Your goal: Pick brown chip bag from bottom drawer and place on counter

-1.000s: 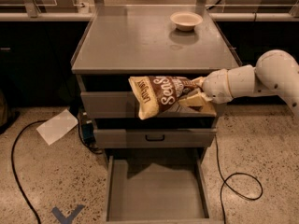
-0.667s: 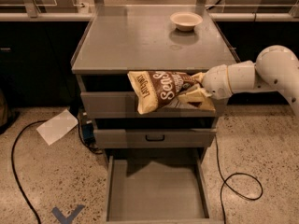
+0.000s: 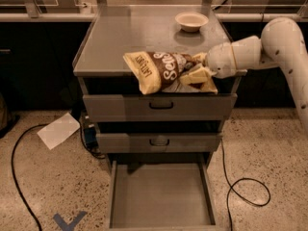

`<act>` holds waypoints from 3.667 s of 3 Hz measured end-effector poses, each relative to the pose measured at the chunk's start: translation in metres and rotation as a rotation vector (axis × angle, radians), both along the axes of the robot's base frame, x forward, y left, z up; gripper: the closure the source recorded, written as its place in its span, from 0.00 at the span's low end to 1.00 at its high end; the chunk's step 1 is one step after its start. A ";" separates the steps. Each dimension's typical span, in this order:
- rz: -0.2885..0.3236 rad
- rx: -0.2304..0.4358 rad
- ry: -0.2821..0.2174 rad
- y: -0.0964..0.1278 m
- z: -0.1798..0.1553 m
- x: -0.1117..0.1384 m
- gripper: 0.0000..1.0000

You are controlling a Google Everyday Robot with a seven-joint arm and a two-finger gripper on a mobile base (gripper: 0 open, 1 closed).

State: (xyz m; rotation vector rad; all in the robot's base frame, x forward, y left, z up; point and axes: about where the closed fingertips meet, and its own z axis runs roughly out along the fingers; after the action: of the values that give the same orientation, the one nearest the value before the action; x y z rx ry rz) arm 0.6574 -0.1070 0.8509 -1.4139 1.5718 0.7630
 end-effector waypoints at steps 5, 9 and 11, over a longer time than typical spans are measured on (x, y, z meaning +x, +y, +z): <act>-0.192 -0.042 -0.175 0.001 0.062 0.145 1.00; -0.170 -0.105 -0.060 0.031 0.005 0.156 0.45; -0.170 -0.105 -0.060 0.031 0.005 0.156 0.00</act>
Offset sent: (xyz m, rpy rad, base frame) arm 0.0870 -0.0671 0.2155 0.1184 -0.3643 -0.0960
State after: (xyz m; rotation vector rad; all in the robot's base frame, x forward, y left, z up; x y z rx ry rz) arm 0.8137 -0.0761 0.8556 -1.3443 1.6810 0.5396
